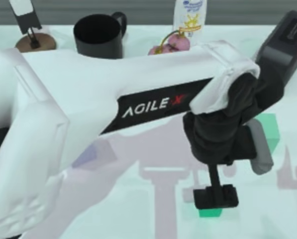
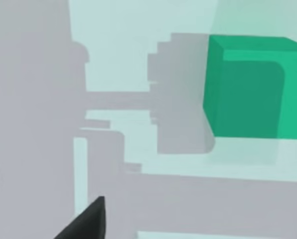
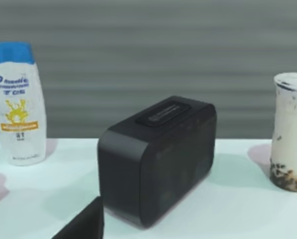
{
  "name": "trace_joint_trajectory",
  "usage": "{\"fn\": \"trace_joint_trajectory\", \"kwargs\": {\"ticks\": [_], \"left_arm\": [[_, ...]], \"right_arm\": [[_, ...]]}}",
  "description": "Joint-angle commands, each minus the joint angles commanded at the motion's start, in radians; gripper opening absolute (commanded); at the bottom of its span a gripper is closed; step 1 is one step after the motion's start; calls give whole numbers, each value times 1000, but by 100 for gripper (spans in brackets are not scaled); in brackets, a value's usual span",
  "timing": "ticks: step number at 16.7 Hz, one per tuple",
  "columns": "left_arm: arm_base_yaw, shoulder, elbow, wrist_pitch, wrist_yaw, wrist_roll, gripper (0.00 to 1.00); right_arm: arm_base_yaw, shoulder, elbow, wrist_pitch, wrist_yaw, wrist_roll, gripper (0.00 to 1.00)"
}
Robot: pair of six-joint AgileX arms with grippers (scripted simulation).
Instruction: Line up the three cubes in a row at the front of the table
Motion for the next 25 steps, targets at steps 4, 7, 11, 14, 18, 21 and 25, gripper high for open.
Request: {"fn": "trace_joint_trajectory", "kwargs": {"ticks": [4,7,11,14,18,21,25], "left_arm": [[176,-58,-97,35,-2,55,100],[360,-113,-197,66,-2,111,100],[576,-182,-314,107,-5,180,100],[637,-210,-354,124,-6,203,100],[635,-206,-352,122,-7,203,100],[636,-191,-370,159,-6,202,100],[638,-130,-445,296,-6,205,100]], "right_arm": [[0,0,0,0,0,0,100],[0,0,0,0,0,0,100],[0,0,0,0,0,0,100],[0,0,0,0,0,0,100],[0,0,0,0,0,0,100],[0,0,0,0,0,0,100],[0,0,0,0,0,0,100]]}}
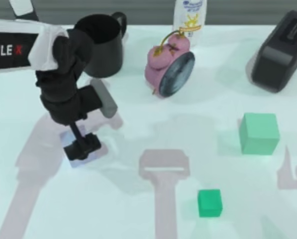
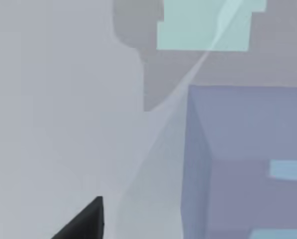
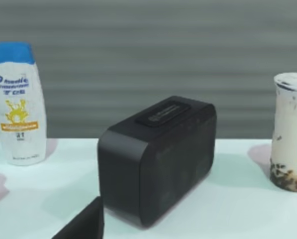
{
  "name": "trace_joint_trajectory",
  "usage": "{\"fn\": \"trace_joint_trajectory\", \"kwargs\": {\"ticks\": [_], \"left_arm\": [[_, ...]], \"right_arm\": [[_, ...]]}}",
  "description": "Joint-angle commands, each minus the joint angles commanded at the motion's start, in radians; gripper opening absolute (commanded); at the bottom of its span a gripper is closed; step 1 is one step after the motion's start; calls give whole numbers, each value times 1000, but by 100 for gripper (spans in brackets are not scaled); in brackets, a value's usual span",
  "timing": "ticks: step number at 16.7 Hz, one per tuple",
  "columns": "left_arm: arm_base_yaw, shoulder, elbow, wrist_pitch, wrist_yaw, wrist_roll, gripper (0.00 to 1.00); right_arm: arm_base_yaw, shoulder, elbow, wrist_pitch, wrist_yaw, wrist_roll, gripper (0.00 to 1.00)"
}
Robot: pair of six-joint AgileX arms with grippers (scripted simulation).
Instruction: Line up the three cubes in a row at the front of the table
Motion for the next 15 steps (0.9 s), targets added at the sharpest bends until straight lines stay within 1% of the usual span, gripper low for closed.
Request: {"fn": "trace_joint_trajectory", "kwargs": {"ticks": [4,9,15], "left_arm": [[2,57,-69,127,0,2,100],[2,65,-78,142,1,3,100],[2,65,-78,142,1,3,55]], "right_arm": [[0,0,0,0,0,0,100],[0,0,0,0,0,0,100],[0,0,0,0,0,0,100]]}}
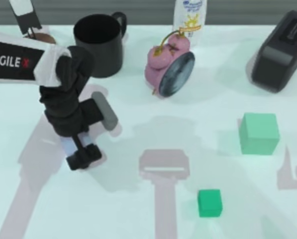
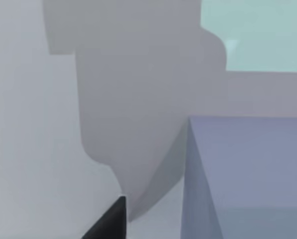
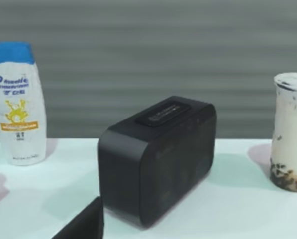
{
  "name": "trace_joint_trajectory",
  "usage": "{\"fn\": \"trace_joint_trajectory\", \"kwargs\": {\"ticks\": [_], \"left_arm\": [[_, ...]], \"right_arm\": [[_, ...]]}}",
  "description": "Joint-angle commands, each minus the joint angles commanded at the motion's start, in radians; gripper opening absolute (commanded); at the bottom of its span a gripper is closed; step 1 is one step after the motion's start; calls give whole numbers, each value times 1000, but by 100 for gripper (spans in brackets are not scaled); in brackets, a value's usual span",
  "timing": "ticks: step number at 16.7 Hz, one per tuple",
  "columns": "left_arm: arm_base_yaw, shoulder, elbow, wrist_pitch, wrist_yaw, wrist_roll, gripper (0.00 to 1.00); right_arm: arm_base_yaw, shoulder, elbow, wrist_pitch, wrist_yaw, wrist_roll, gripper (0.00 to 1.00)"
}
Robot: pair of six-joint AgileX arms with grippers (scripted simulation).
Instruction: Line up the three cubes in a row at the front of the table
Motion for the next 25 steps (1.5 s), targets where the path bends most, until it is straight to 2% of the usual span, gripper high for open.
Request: {"fn": "trace_joint_trajectory", "kwargs": {"ticks": [7,18,25], "left_arm": [[0,0,0,0,0,0,2],[-1,-31,17,-34,10,-7,0],[16,-134,131,-256,9,-10,0]], "right_arm": [[0,0,0,0,0,0,100],[0,0,0,0,0,0,100],[0,0,0,0,0,0,100]]}}
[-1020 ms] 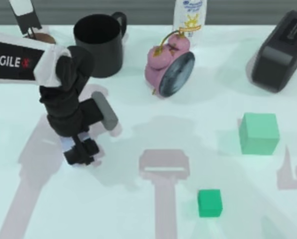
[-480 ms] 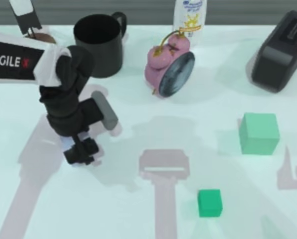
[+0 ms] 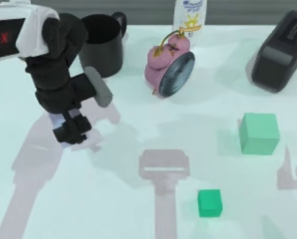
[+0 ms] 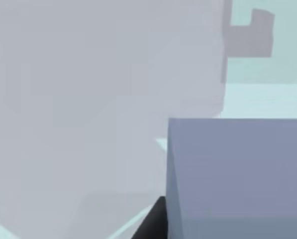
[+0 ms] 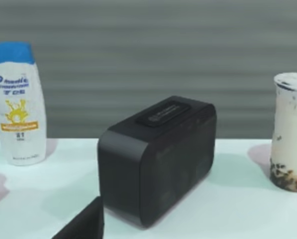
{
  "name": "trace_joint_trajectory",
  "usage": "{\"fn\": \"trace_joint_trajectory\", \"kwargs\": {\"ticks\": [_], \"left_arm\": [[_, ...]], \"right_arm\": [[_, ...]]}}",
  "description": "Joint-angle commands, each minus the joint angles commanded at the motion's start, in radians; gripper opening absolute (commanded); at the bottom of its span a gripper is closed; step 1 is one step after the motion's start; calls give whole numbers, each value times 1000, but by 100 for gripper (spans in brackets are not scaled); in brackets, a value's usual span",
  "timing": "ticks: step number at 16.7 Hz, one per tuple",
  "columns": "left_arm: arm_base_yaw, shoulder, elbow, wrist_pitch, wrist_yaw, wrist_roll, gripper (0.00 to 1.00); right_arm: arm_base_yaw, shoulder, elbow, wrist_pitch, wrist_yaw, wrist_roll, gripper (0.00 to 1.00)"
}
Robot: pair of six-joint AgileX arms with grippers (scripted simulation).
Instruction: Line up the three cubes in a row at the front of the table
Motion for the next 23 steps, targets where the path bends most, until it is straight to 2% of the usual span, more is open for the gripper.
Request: {"fn": "trace_joint_trajectory", "kwargs": {"ticks": [5,7,10,15,18,20,23], "left_arm": [[-7,-1,1,-2,-1,1,0],[-41,0,8,-7,-1,-6,0],[-159,2,24,-26,-1,-29,0],[-436,-1,55,-64,-3,-82,0],[-567,-8,69,-79,-5,-109,0],[-608,-11,73,-84,-6,-119,0],[-612,-11,74,-85,-6,-120,0]], "right_arm": [[0,0,0,0,0,0,100],[0,0,0,0,0,0,100],[0,0,0,0,0,0,100],[0,0,0,0,0,0,100],[0,0,0,0,0,0,100],[0,0,0,0,0,0,100],[0,0,0,0,0,0,100]]}}
